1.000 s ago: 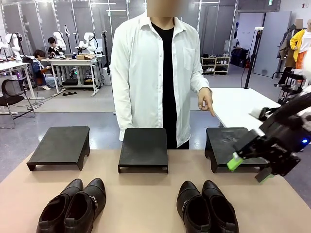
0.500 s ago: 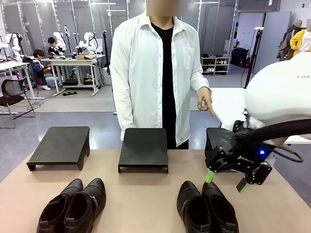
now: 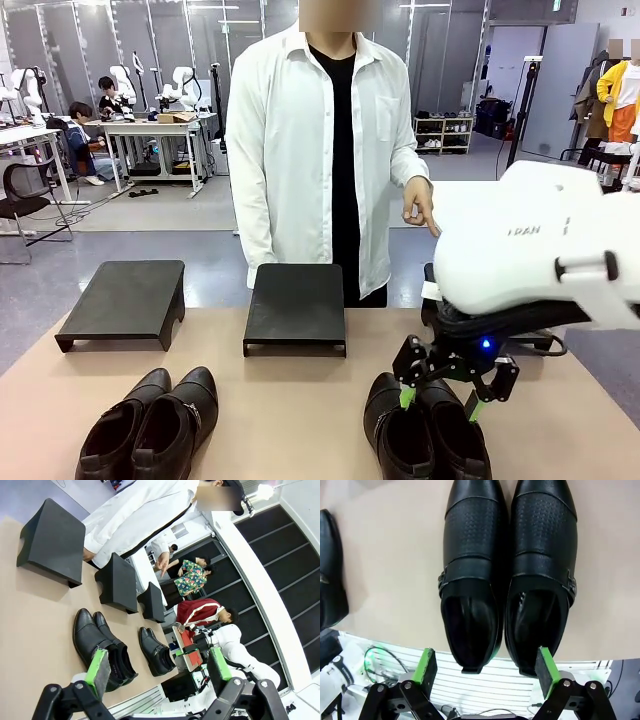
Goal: Place the shoes on the stand as instructed by the person.
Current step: Pick up one pair of Shoes and place it on the Shoes Stand indicated by the person.
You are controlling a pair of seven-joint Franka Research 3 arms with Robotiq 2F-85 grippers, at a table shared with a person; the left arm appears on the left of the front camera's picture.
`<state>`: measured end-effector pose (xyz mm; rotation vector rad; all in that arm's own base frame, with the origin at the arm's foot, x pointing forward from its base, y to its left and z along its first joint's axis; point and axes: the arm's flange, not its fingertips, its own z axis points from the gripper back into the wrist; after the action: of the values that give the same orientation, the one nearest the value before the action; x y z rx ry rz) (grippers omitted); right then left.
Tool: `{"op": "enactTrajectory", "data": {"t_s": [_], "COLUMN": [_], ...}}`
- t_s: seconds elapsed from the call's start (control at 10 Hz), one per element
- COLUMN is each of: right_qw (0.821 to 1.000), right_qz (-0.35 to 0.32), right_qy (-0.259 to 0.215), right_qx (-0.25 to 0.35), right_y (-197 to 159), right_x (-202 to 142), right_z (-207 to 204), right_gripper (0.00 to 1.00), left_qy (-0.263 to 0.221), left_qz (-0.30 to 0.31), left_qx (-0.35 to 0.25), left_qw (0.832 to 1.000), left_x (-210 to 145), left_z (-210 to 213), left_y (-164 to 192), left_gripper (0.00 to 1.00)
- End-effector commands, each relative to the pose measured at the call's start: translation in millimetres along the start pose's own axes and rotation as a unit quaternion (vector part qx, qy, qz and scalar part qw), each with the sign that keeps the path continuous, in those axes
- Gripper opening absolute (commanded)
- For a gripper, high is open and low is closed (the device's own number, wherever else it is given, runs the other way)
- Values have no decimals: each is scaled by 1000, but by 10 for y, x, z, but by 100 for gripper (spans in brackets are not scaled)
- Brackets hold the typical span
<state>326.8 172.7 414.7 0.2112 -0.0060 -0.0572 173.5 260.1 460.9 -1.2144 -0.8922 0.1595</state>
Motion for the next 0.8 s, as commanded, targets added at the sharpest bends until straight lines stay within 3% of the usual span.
{"op": "enactTrajectory", "data": {"t_s": [0.0, 0.7], "right_qw": [999, 995], "right_qz": [-16, 4], "right_qy": [-11, 7], "right_qx": [-31, -103], "right_y": [-64, -26], "right_x": [-169, -220], "right_z": [-329, -975], "right_gripper": [100, 100], "left_qy": [-4, -4], "left_qz": [-11, -11], "left_qx": [-10, -10], "left_qw": [1000, 1000], "left_x": [32, 32], "left_z": [10, 10], "left_y": [1, 1], "left_gripper": [100, 100]}}
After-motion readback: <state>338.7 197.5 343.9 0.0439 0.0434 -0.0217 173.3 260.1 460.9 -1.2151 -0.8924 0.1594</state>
